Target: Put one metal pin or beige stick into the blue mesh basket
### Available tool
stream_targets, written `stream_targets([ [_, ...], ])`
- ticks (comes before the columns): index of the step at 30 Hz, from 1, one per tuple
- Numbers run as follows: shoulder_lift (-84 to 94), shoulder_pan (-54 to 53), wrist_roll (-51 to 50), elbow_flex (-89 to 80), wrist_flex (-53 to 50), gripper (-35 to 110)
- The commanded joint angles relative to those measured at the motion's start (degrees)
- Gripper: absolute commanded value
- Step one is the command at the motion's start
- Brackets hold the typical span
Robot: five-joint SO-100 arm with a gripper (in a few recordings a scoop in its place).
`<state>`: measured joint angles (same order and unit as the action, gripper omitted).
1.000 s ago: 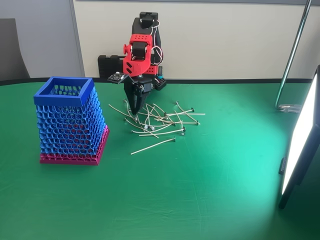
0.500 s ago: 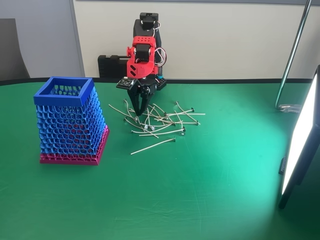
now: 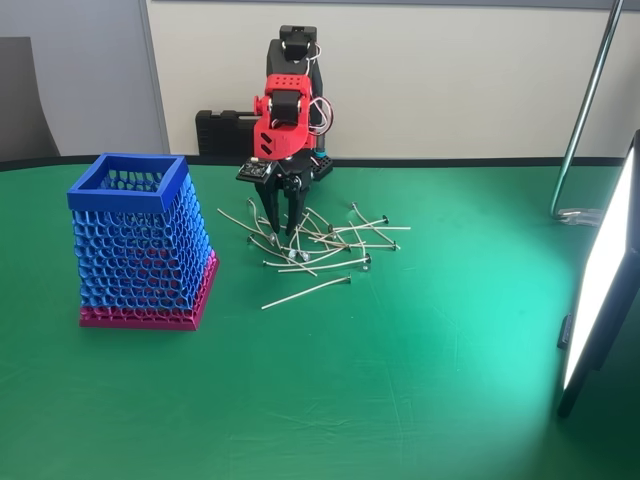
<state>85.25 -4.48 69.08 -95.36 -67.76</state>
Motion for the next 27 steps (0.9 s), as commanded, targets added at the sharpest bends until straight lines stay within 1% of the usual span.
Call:
stream_targets([
  [1,-0.2,0.1,0.8,1.2,-0.4,17],
  [27,-5.2,-2.0,5.9,4.3,3.6,17],
])
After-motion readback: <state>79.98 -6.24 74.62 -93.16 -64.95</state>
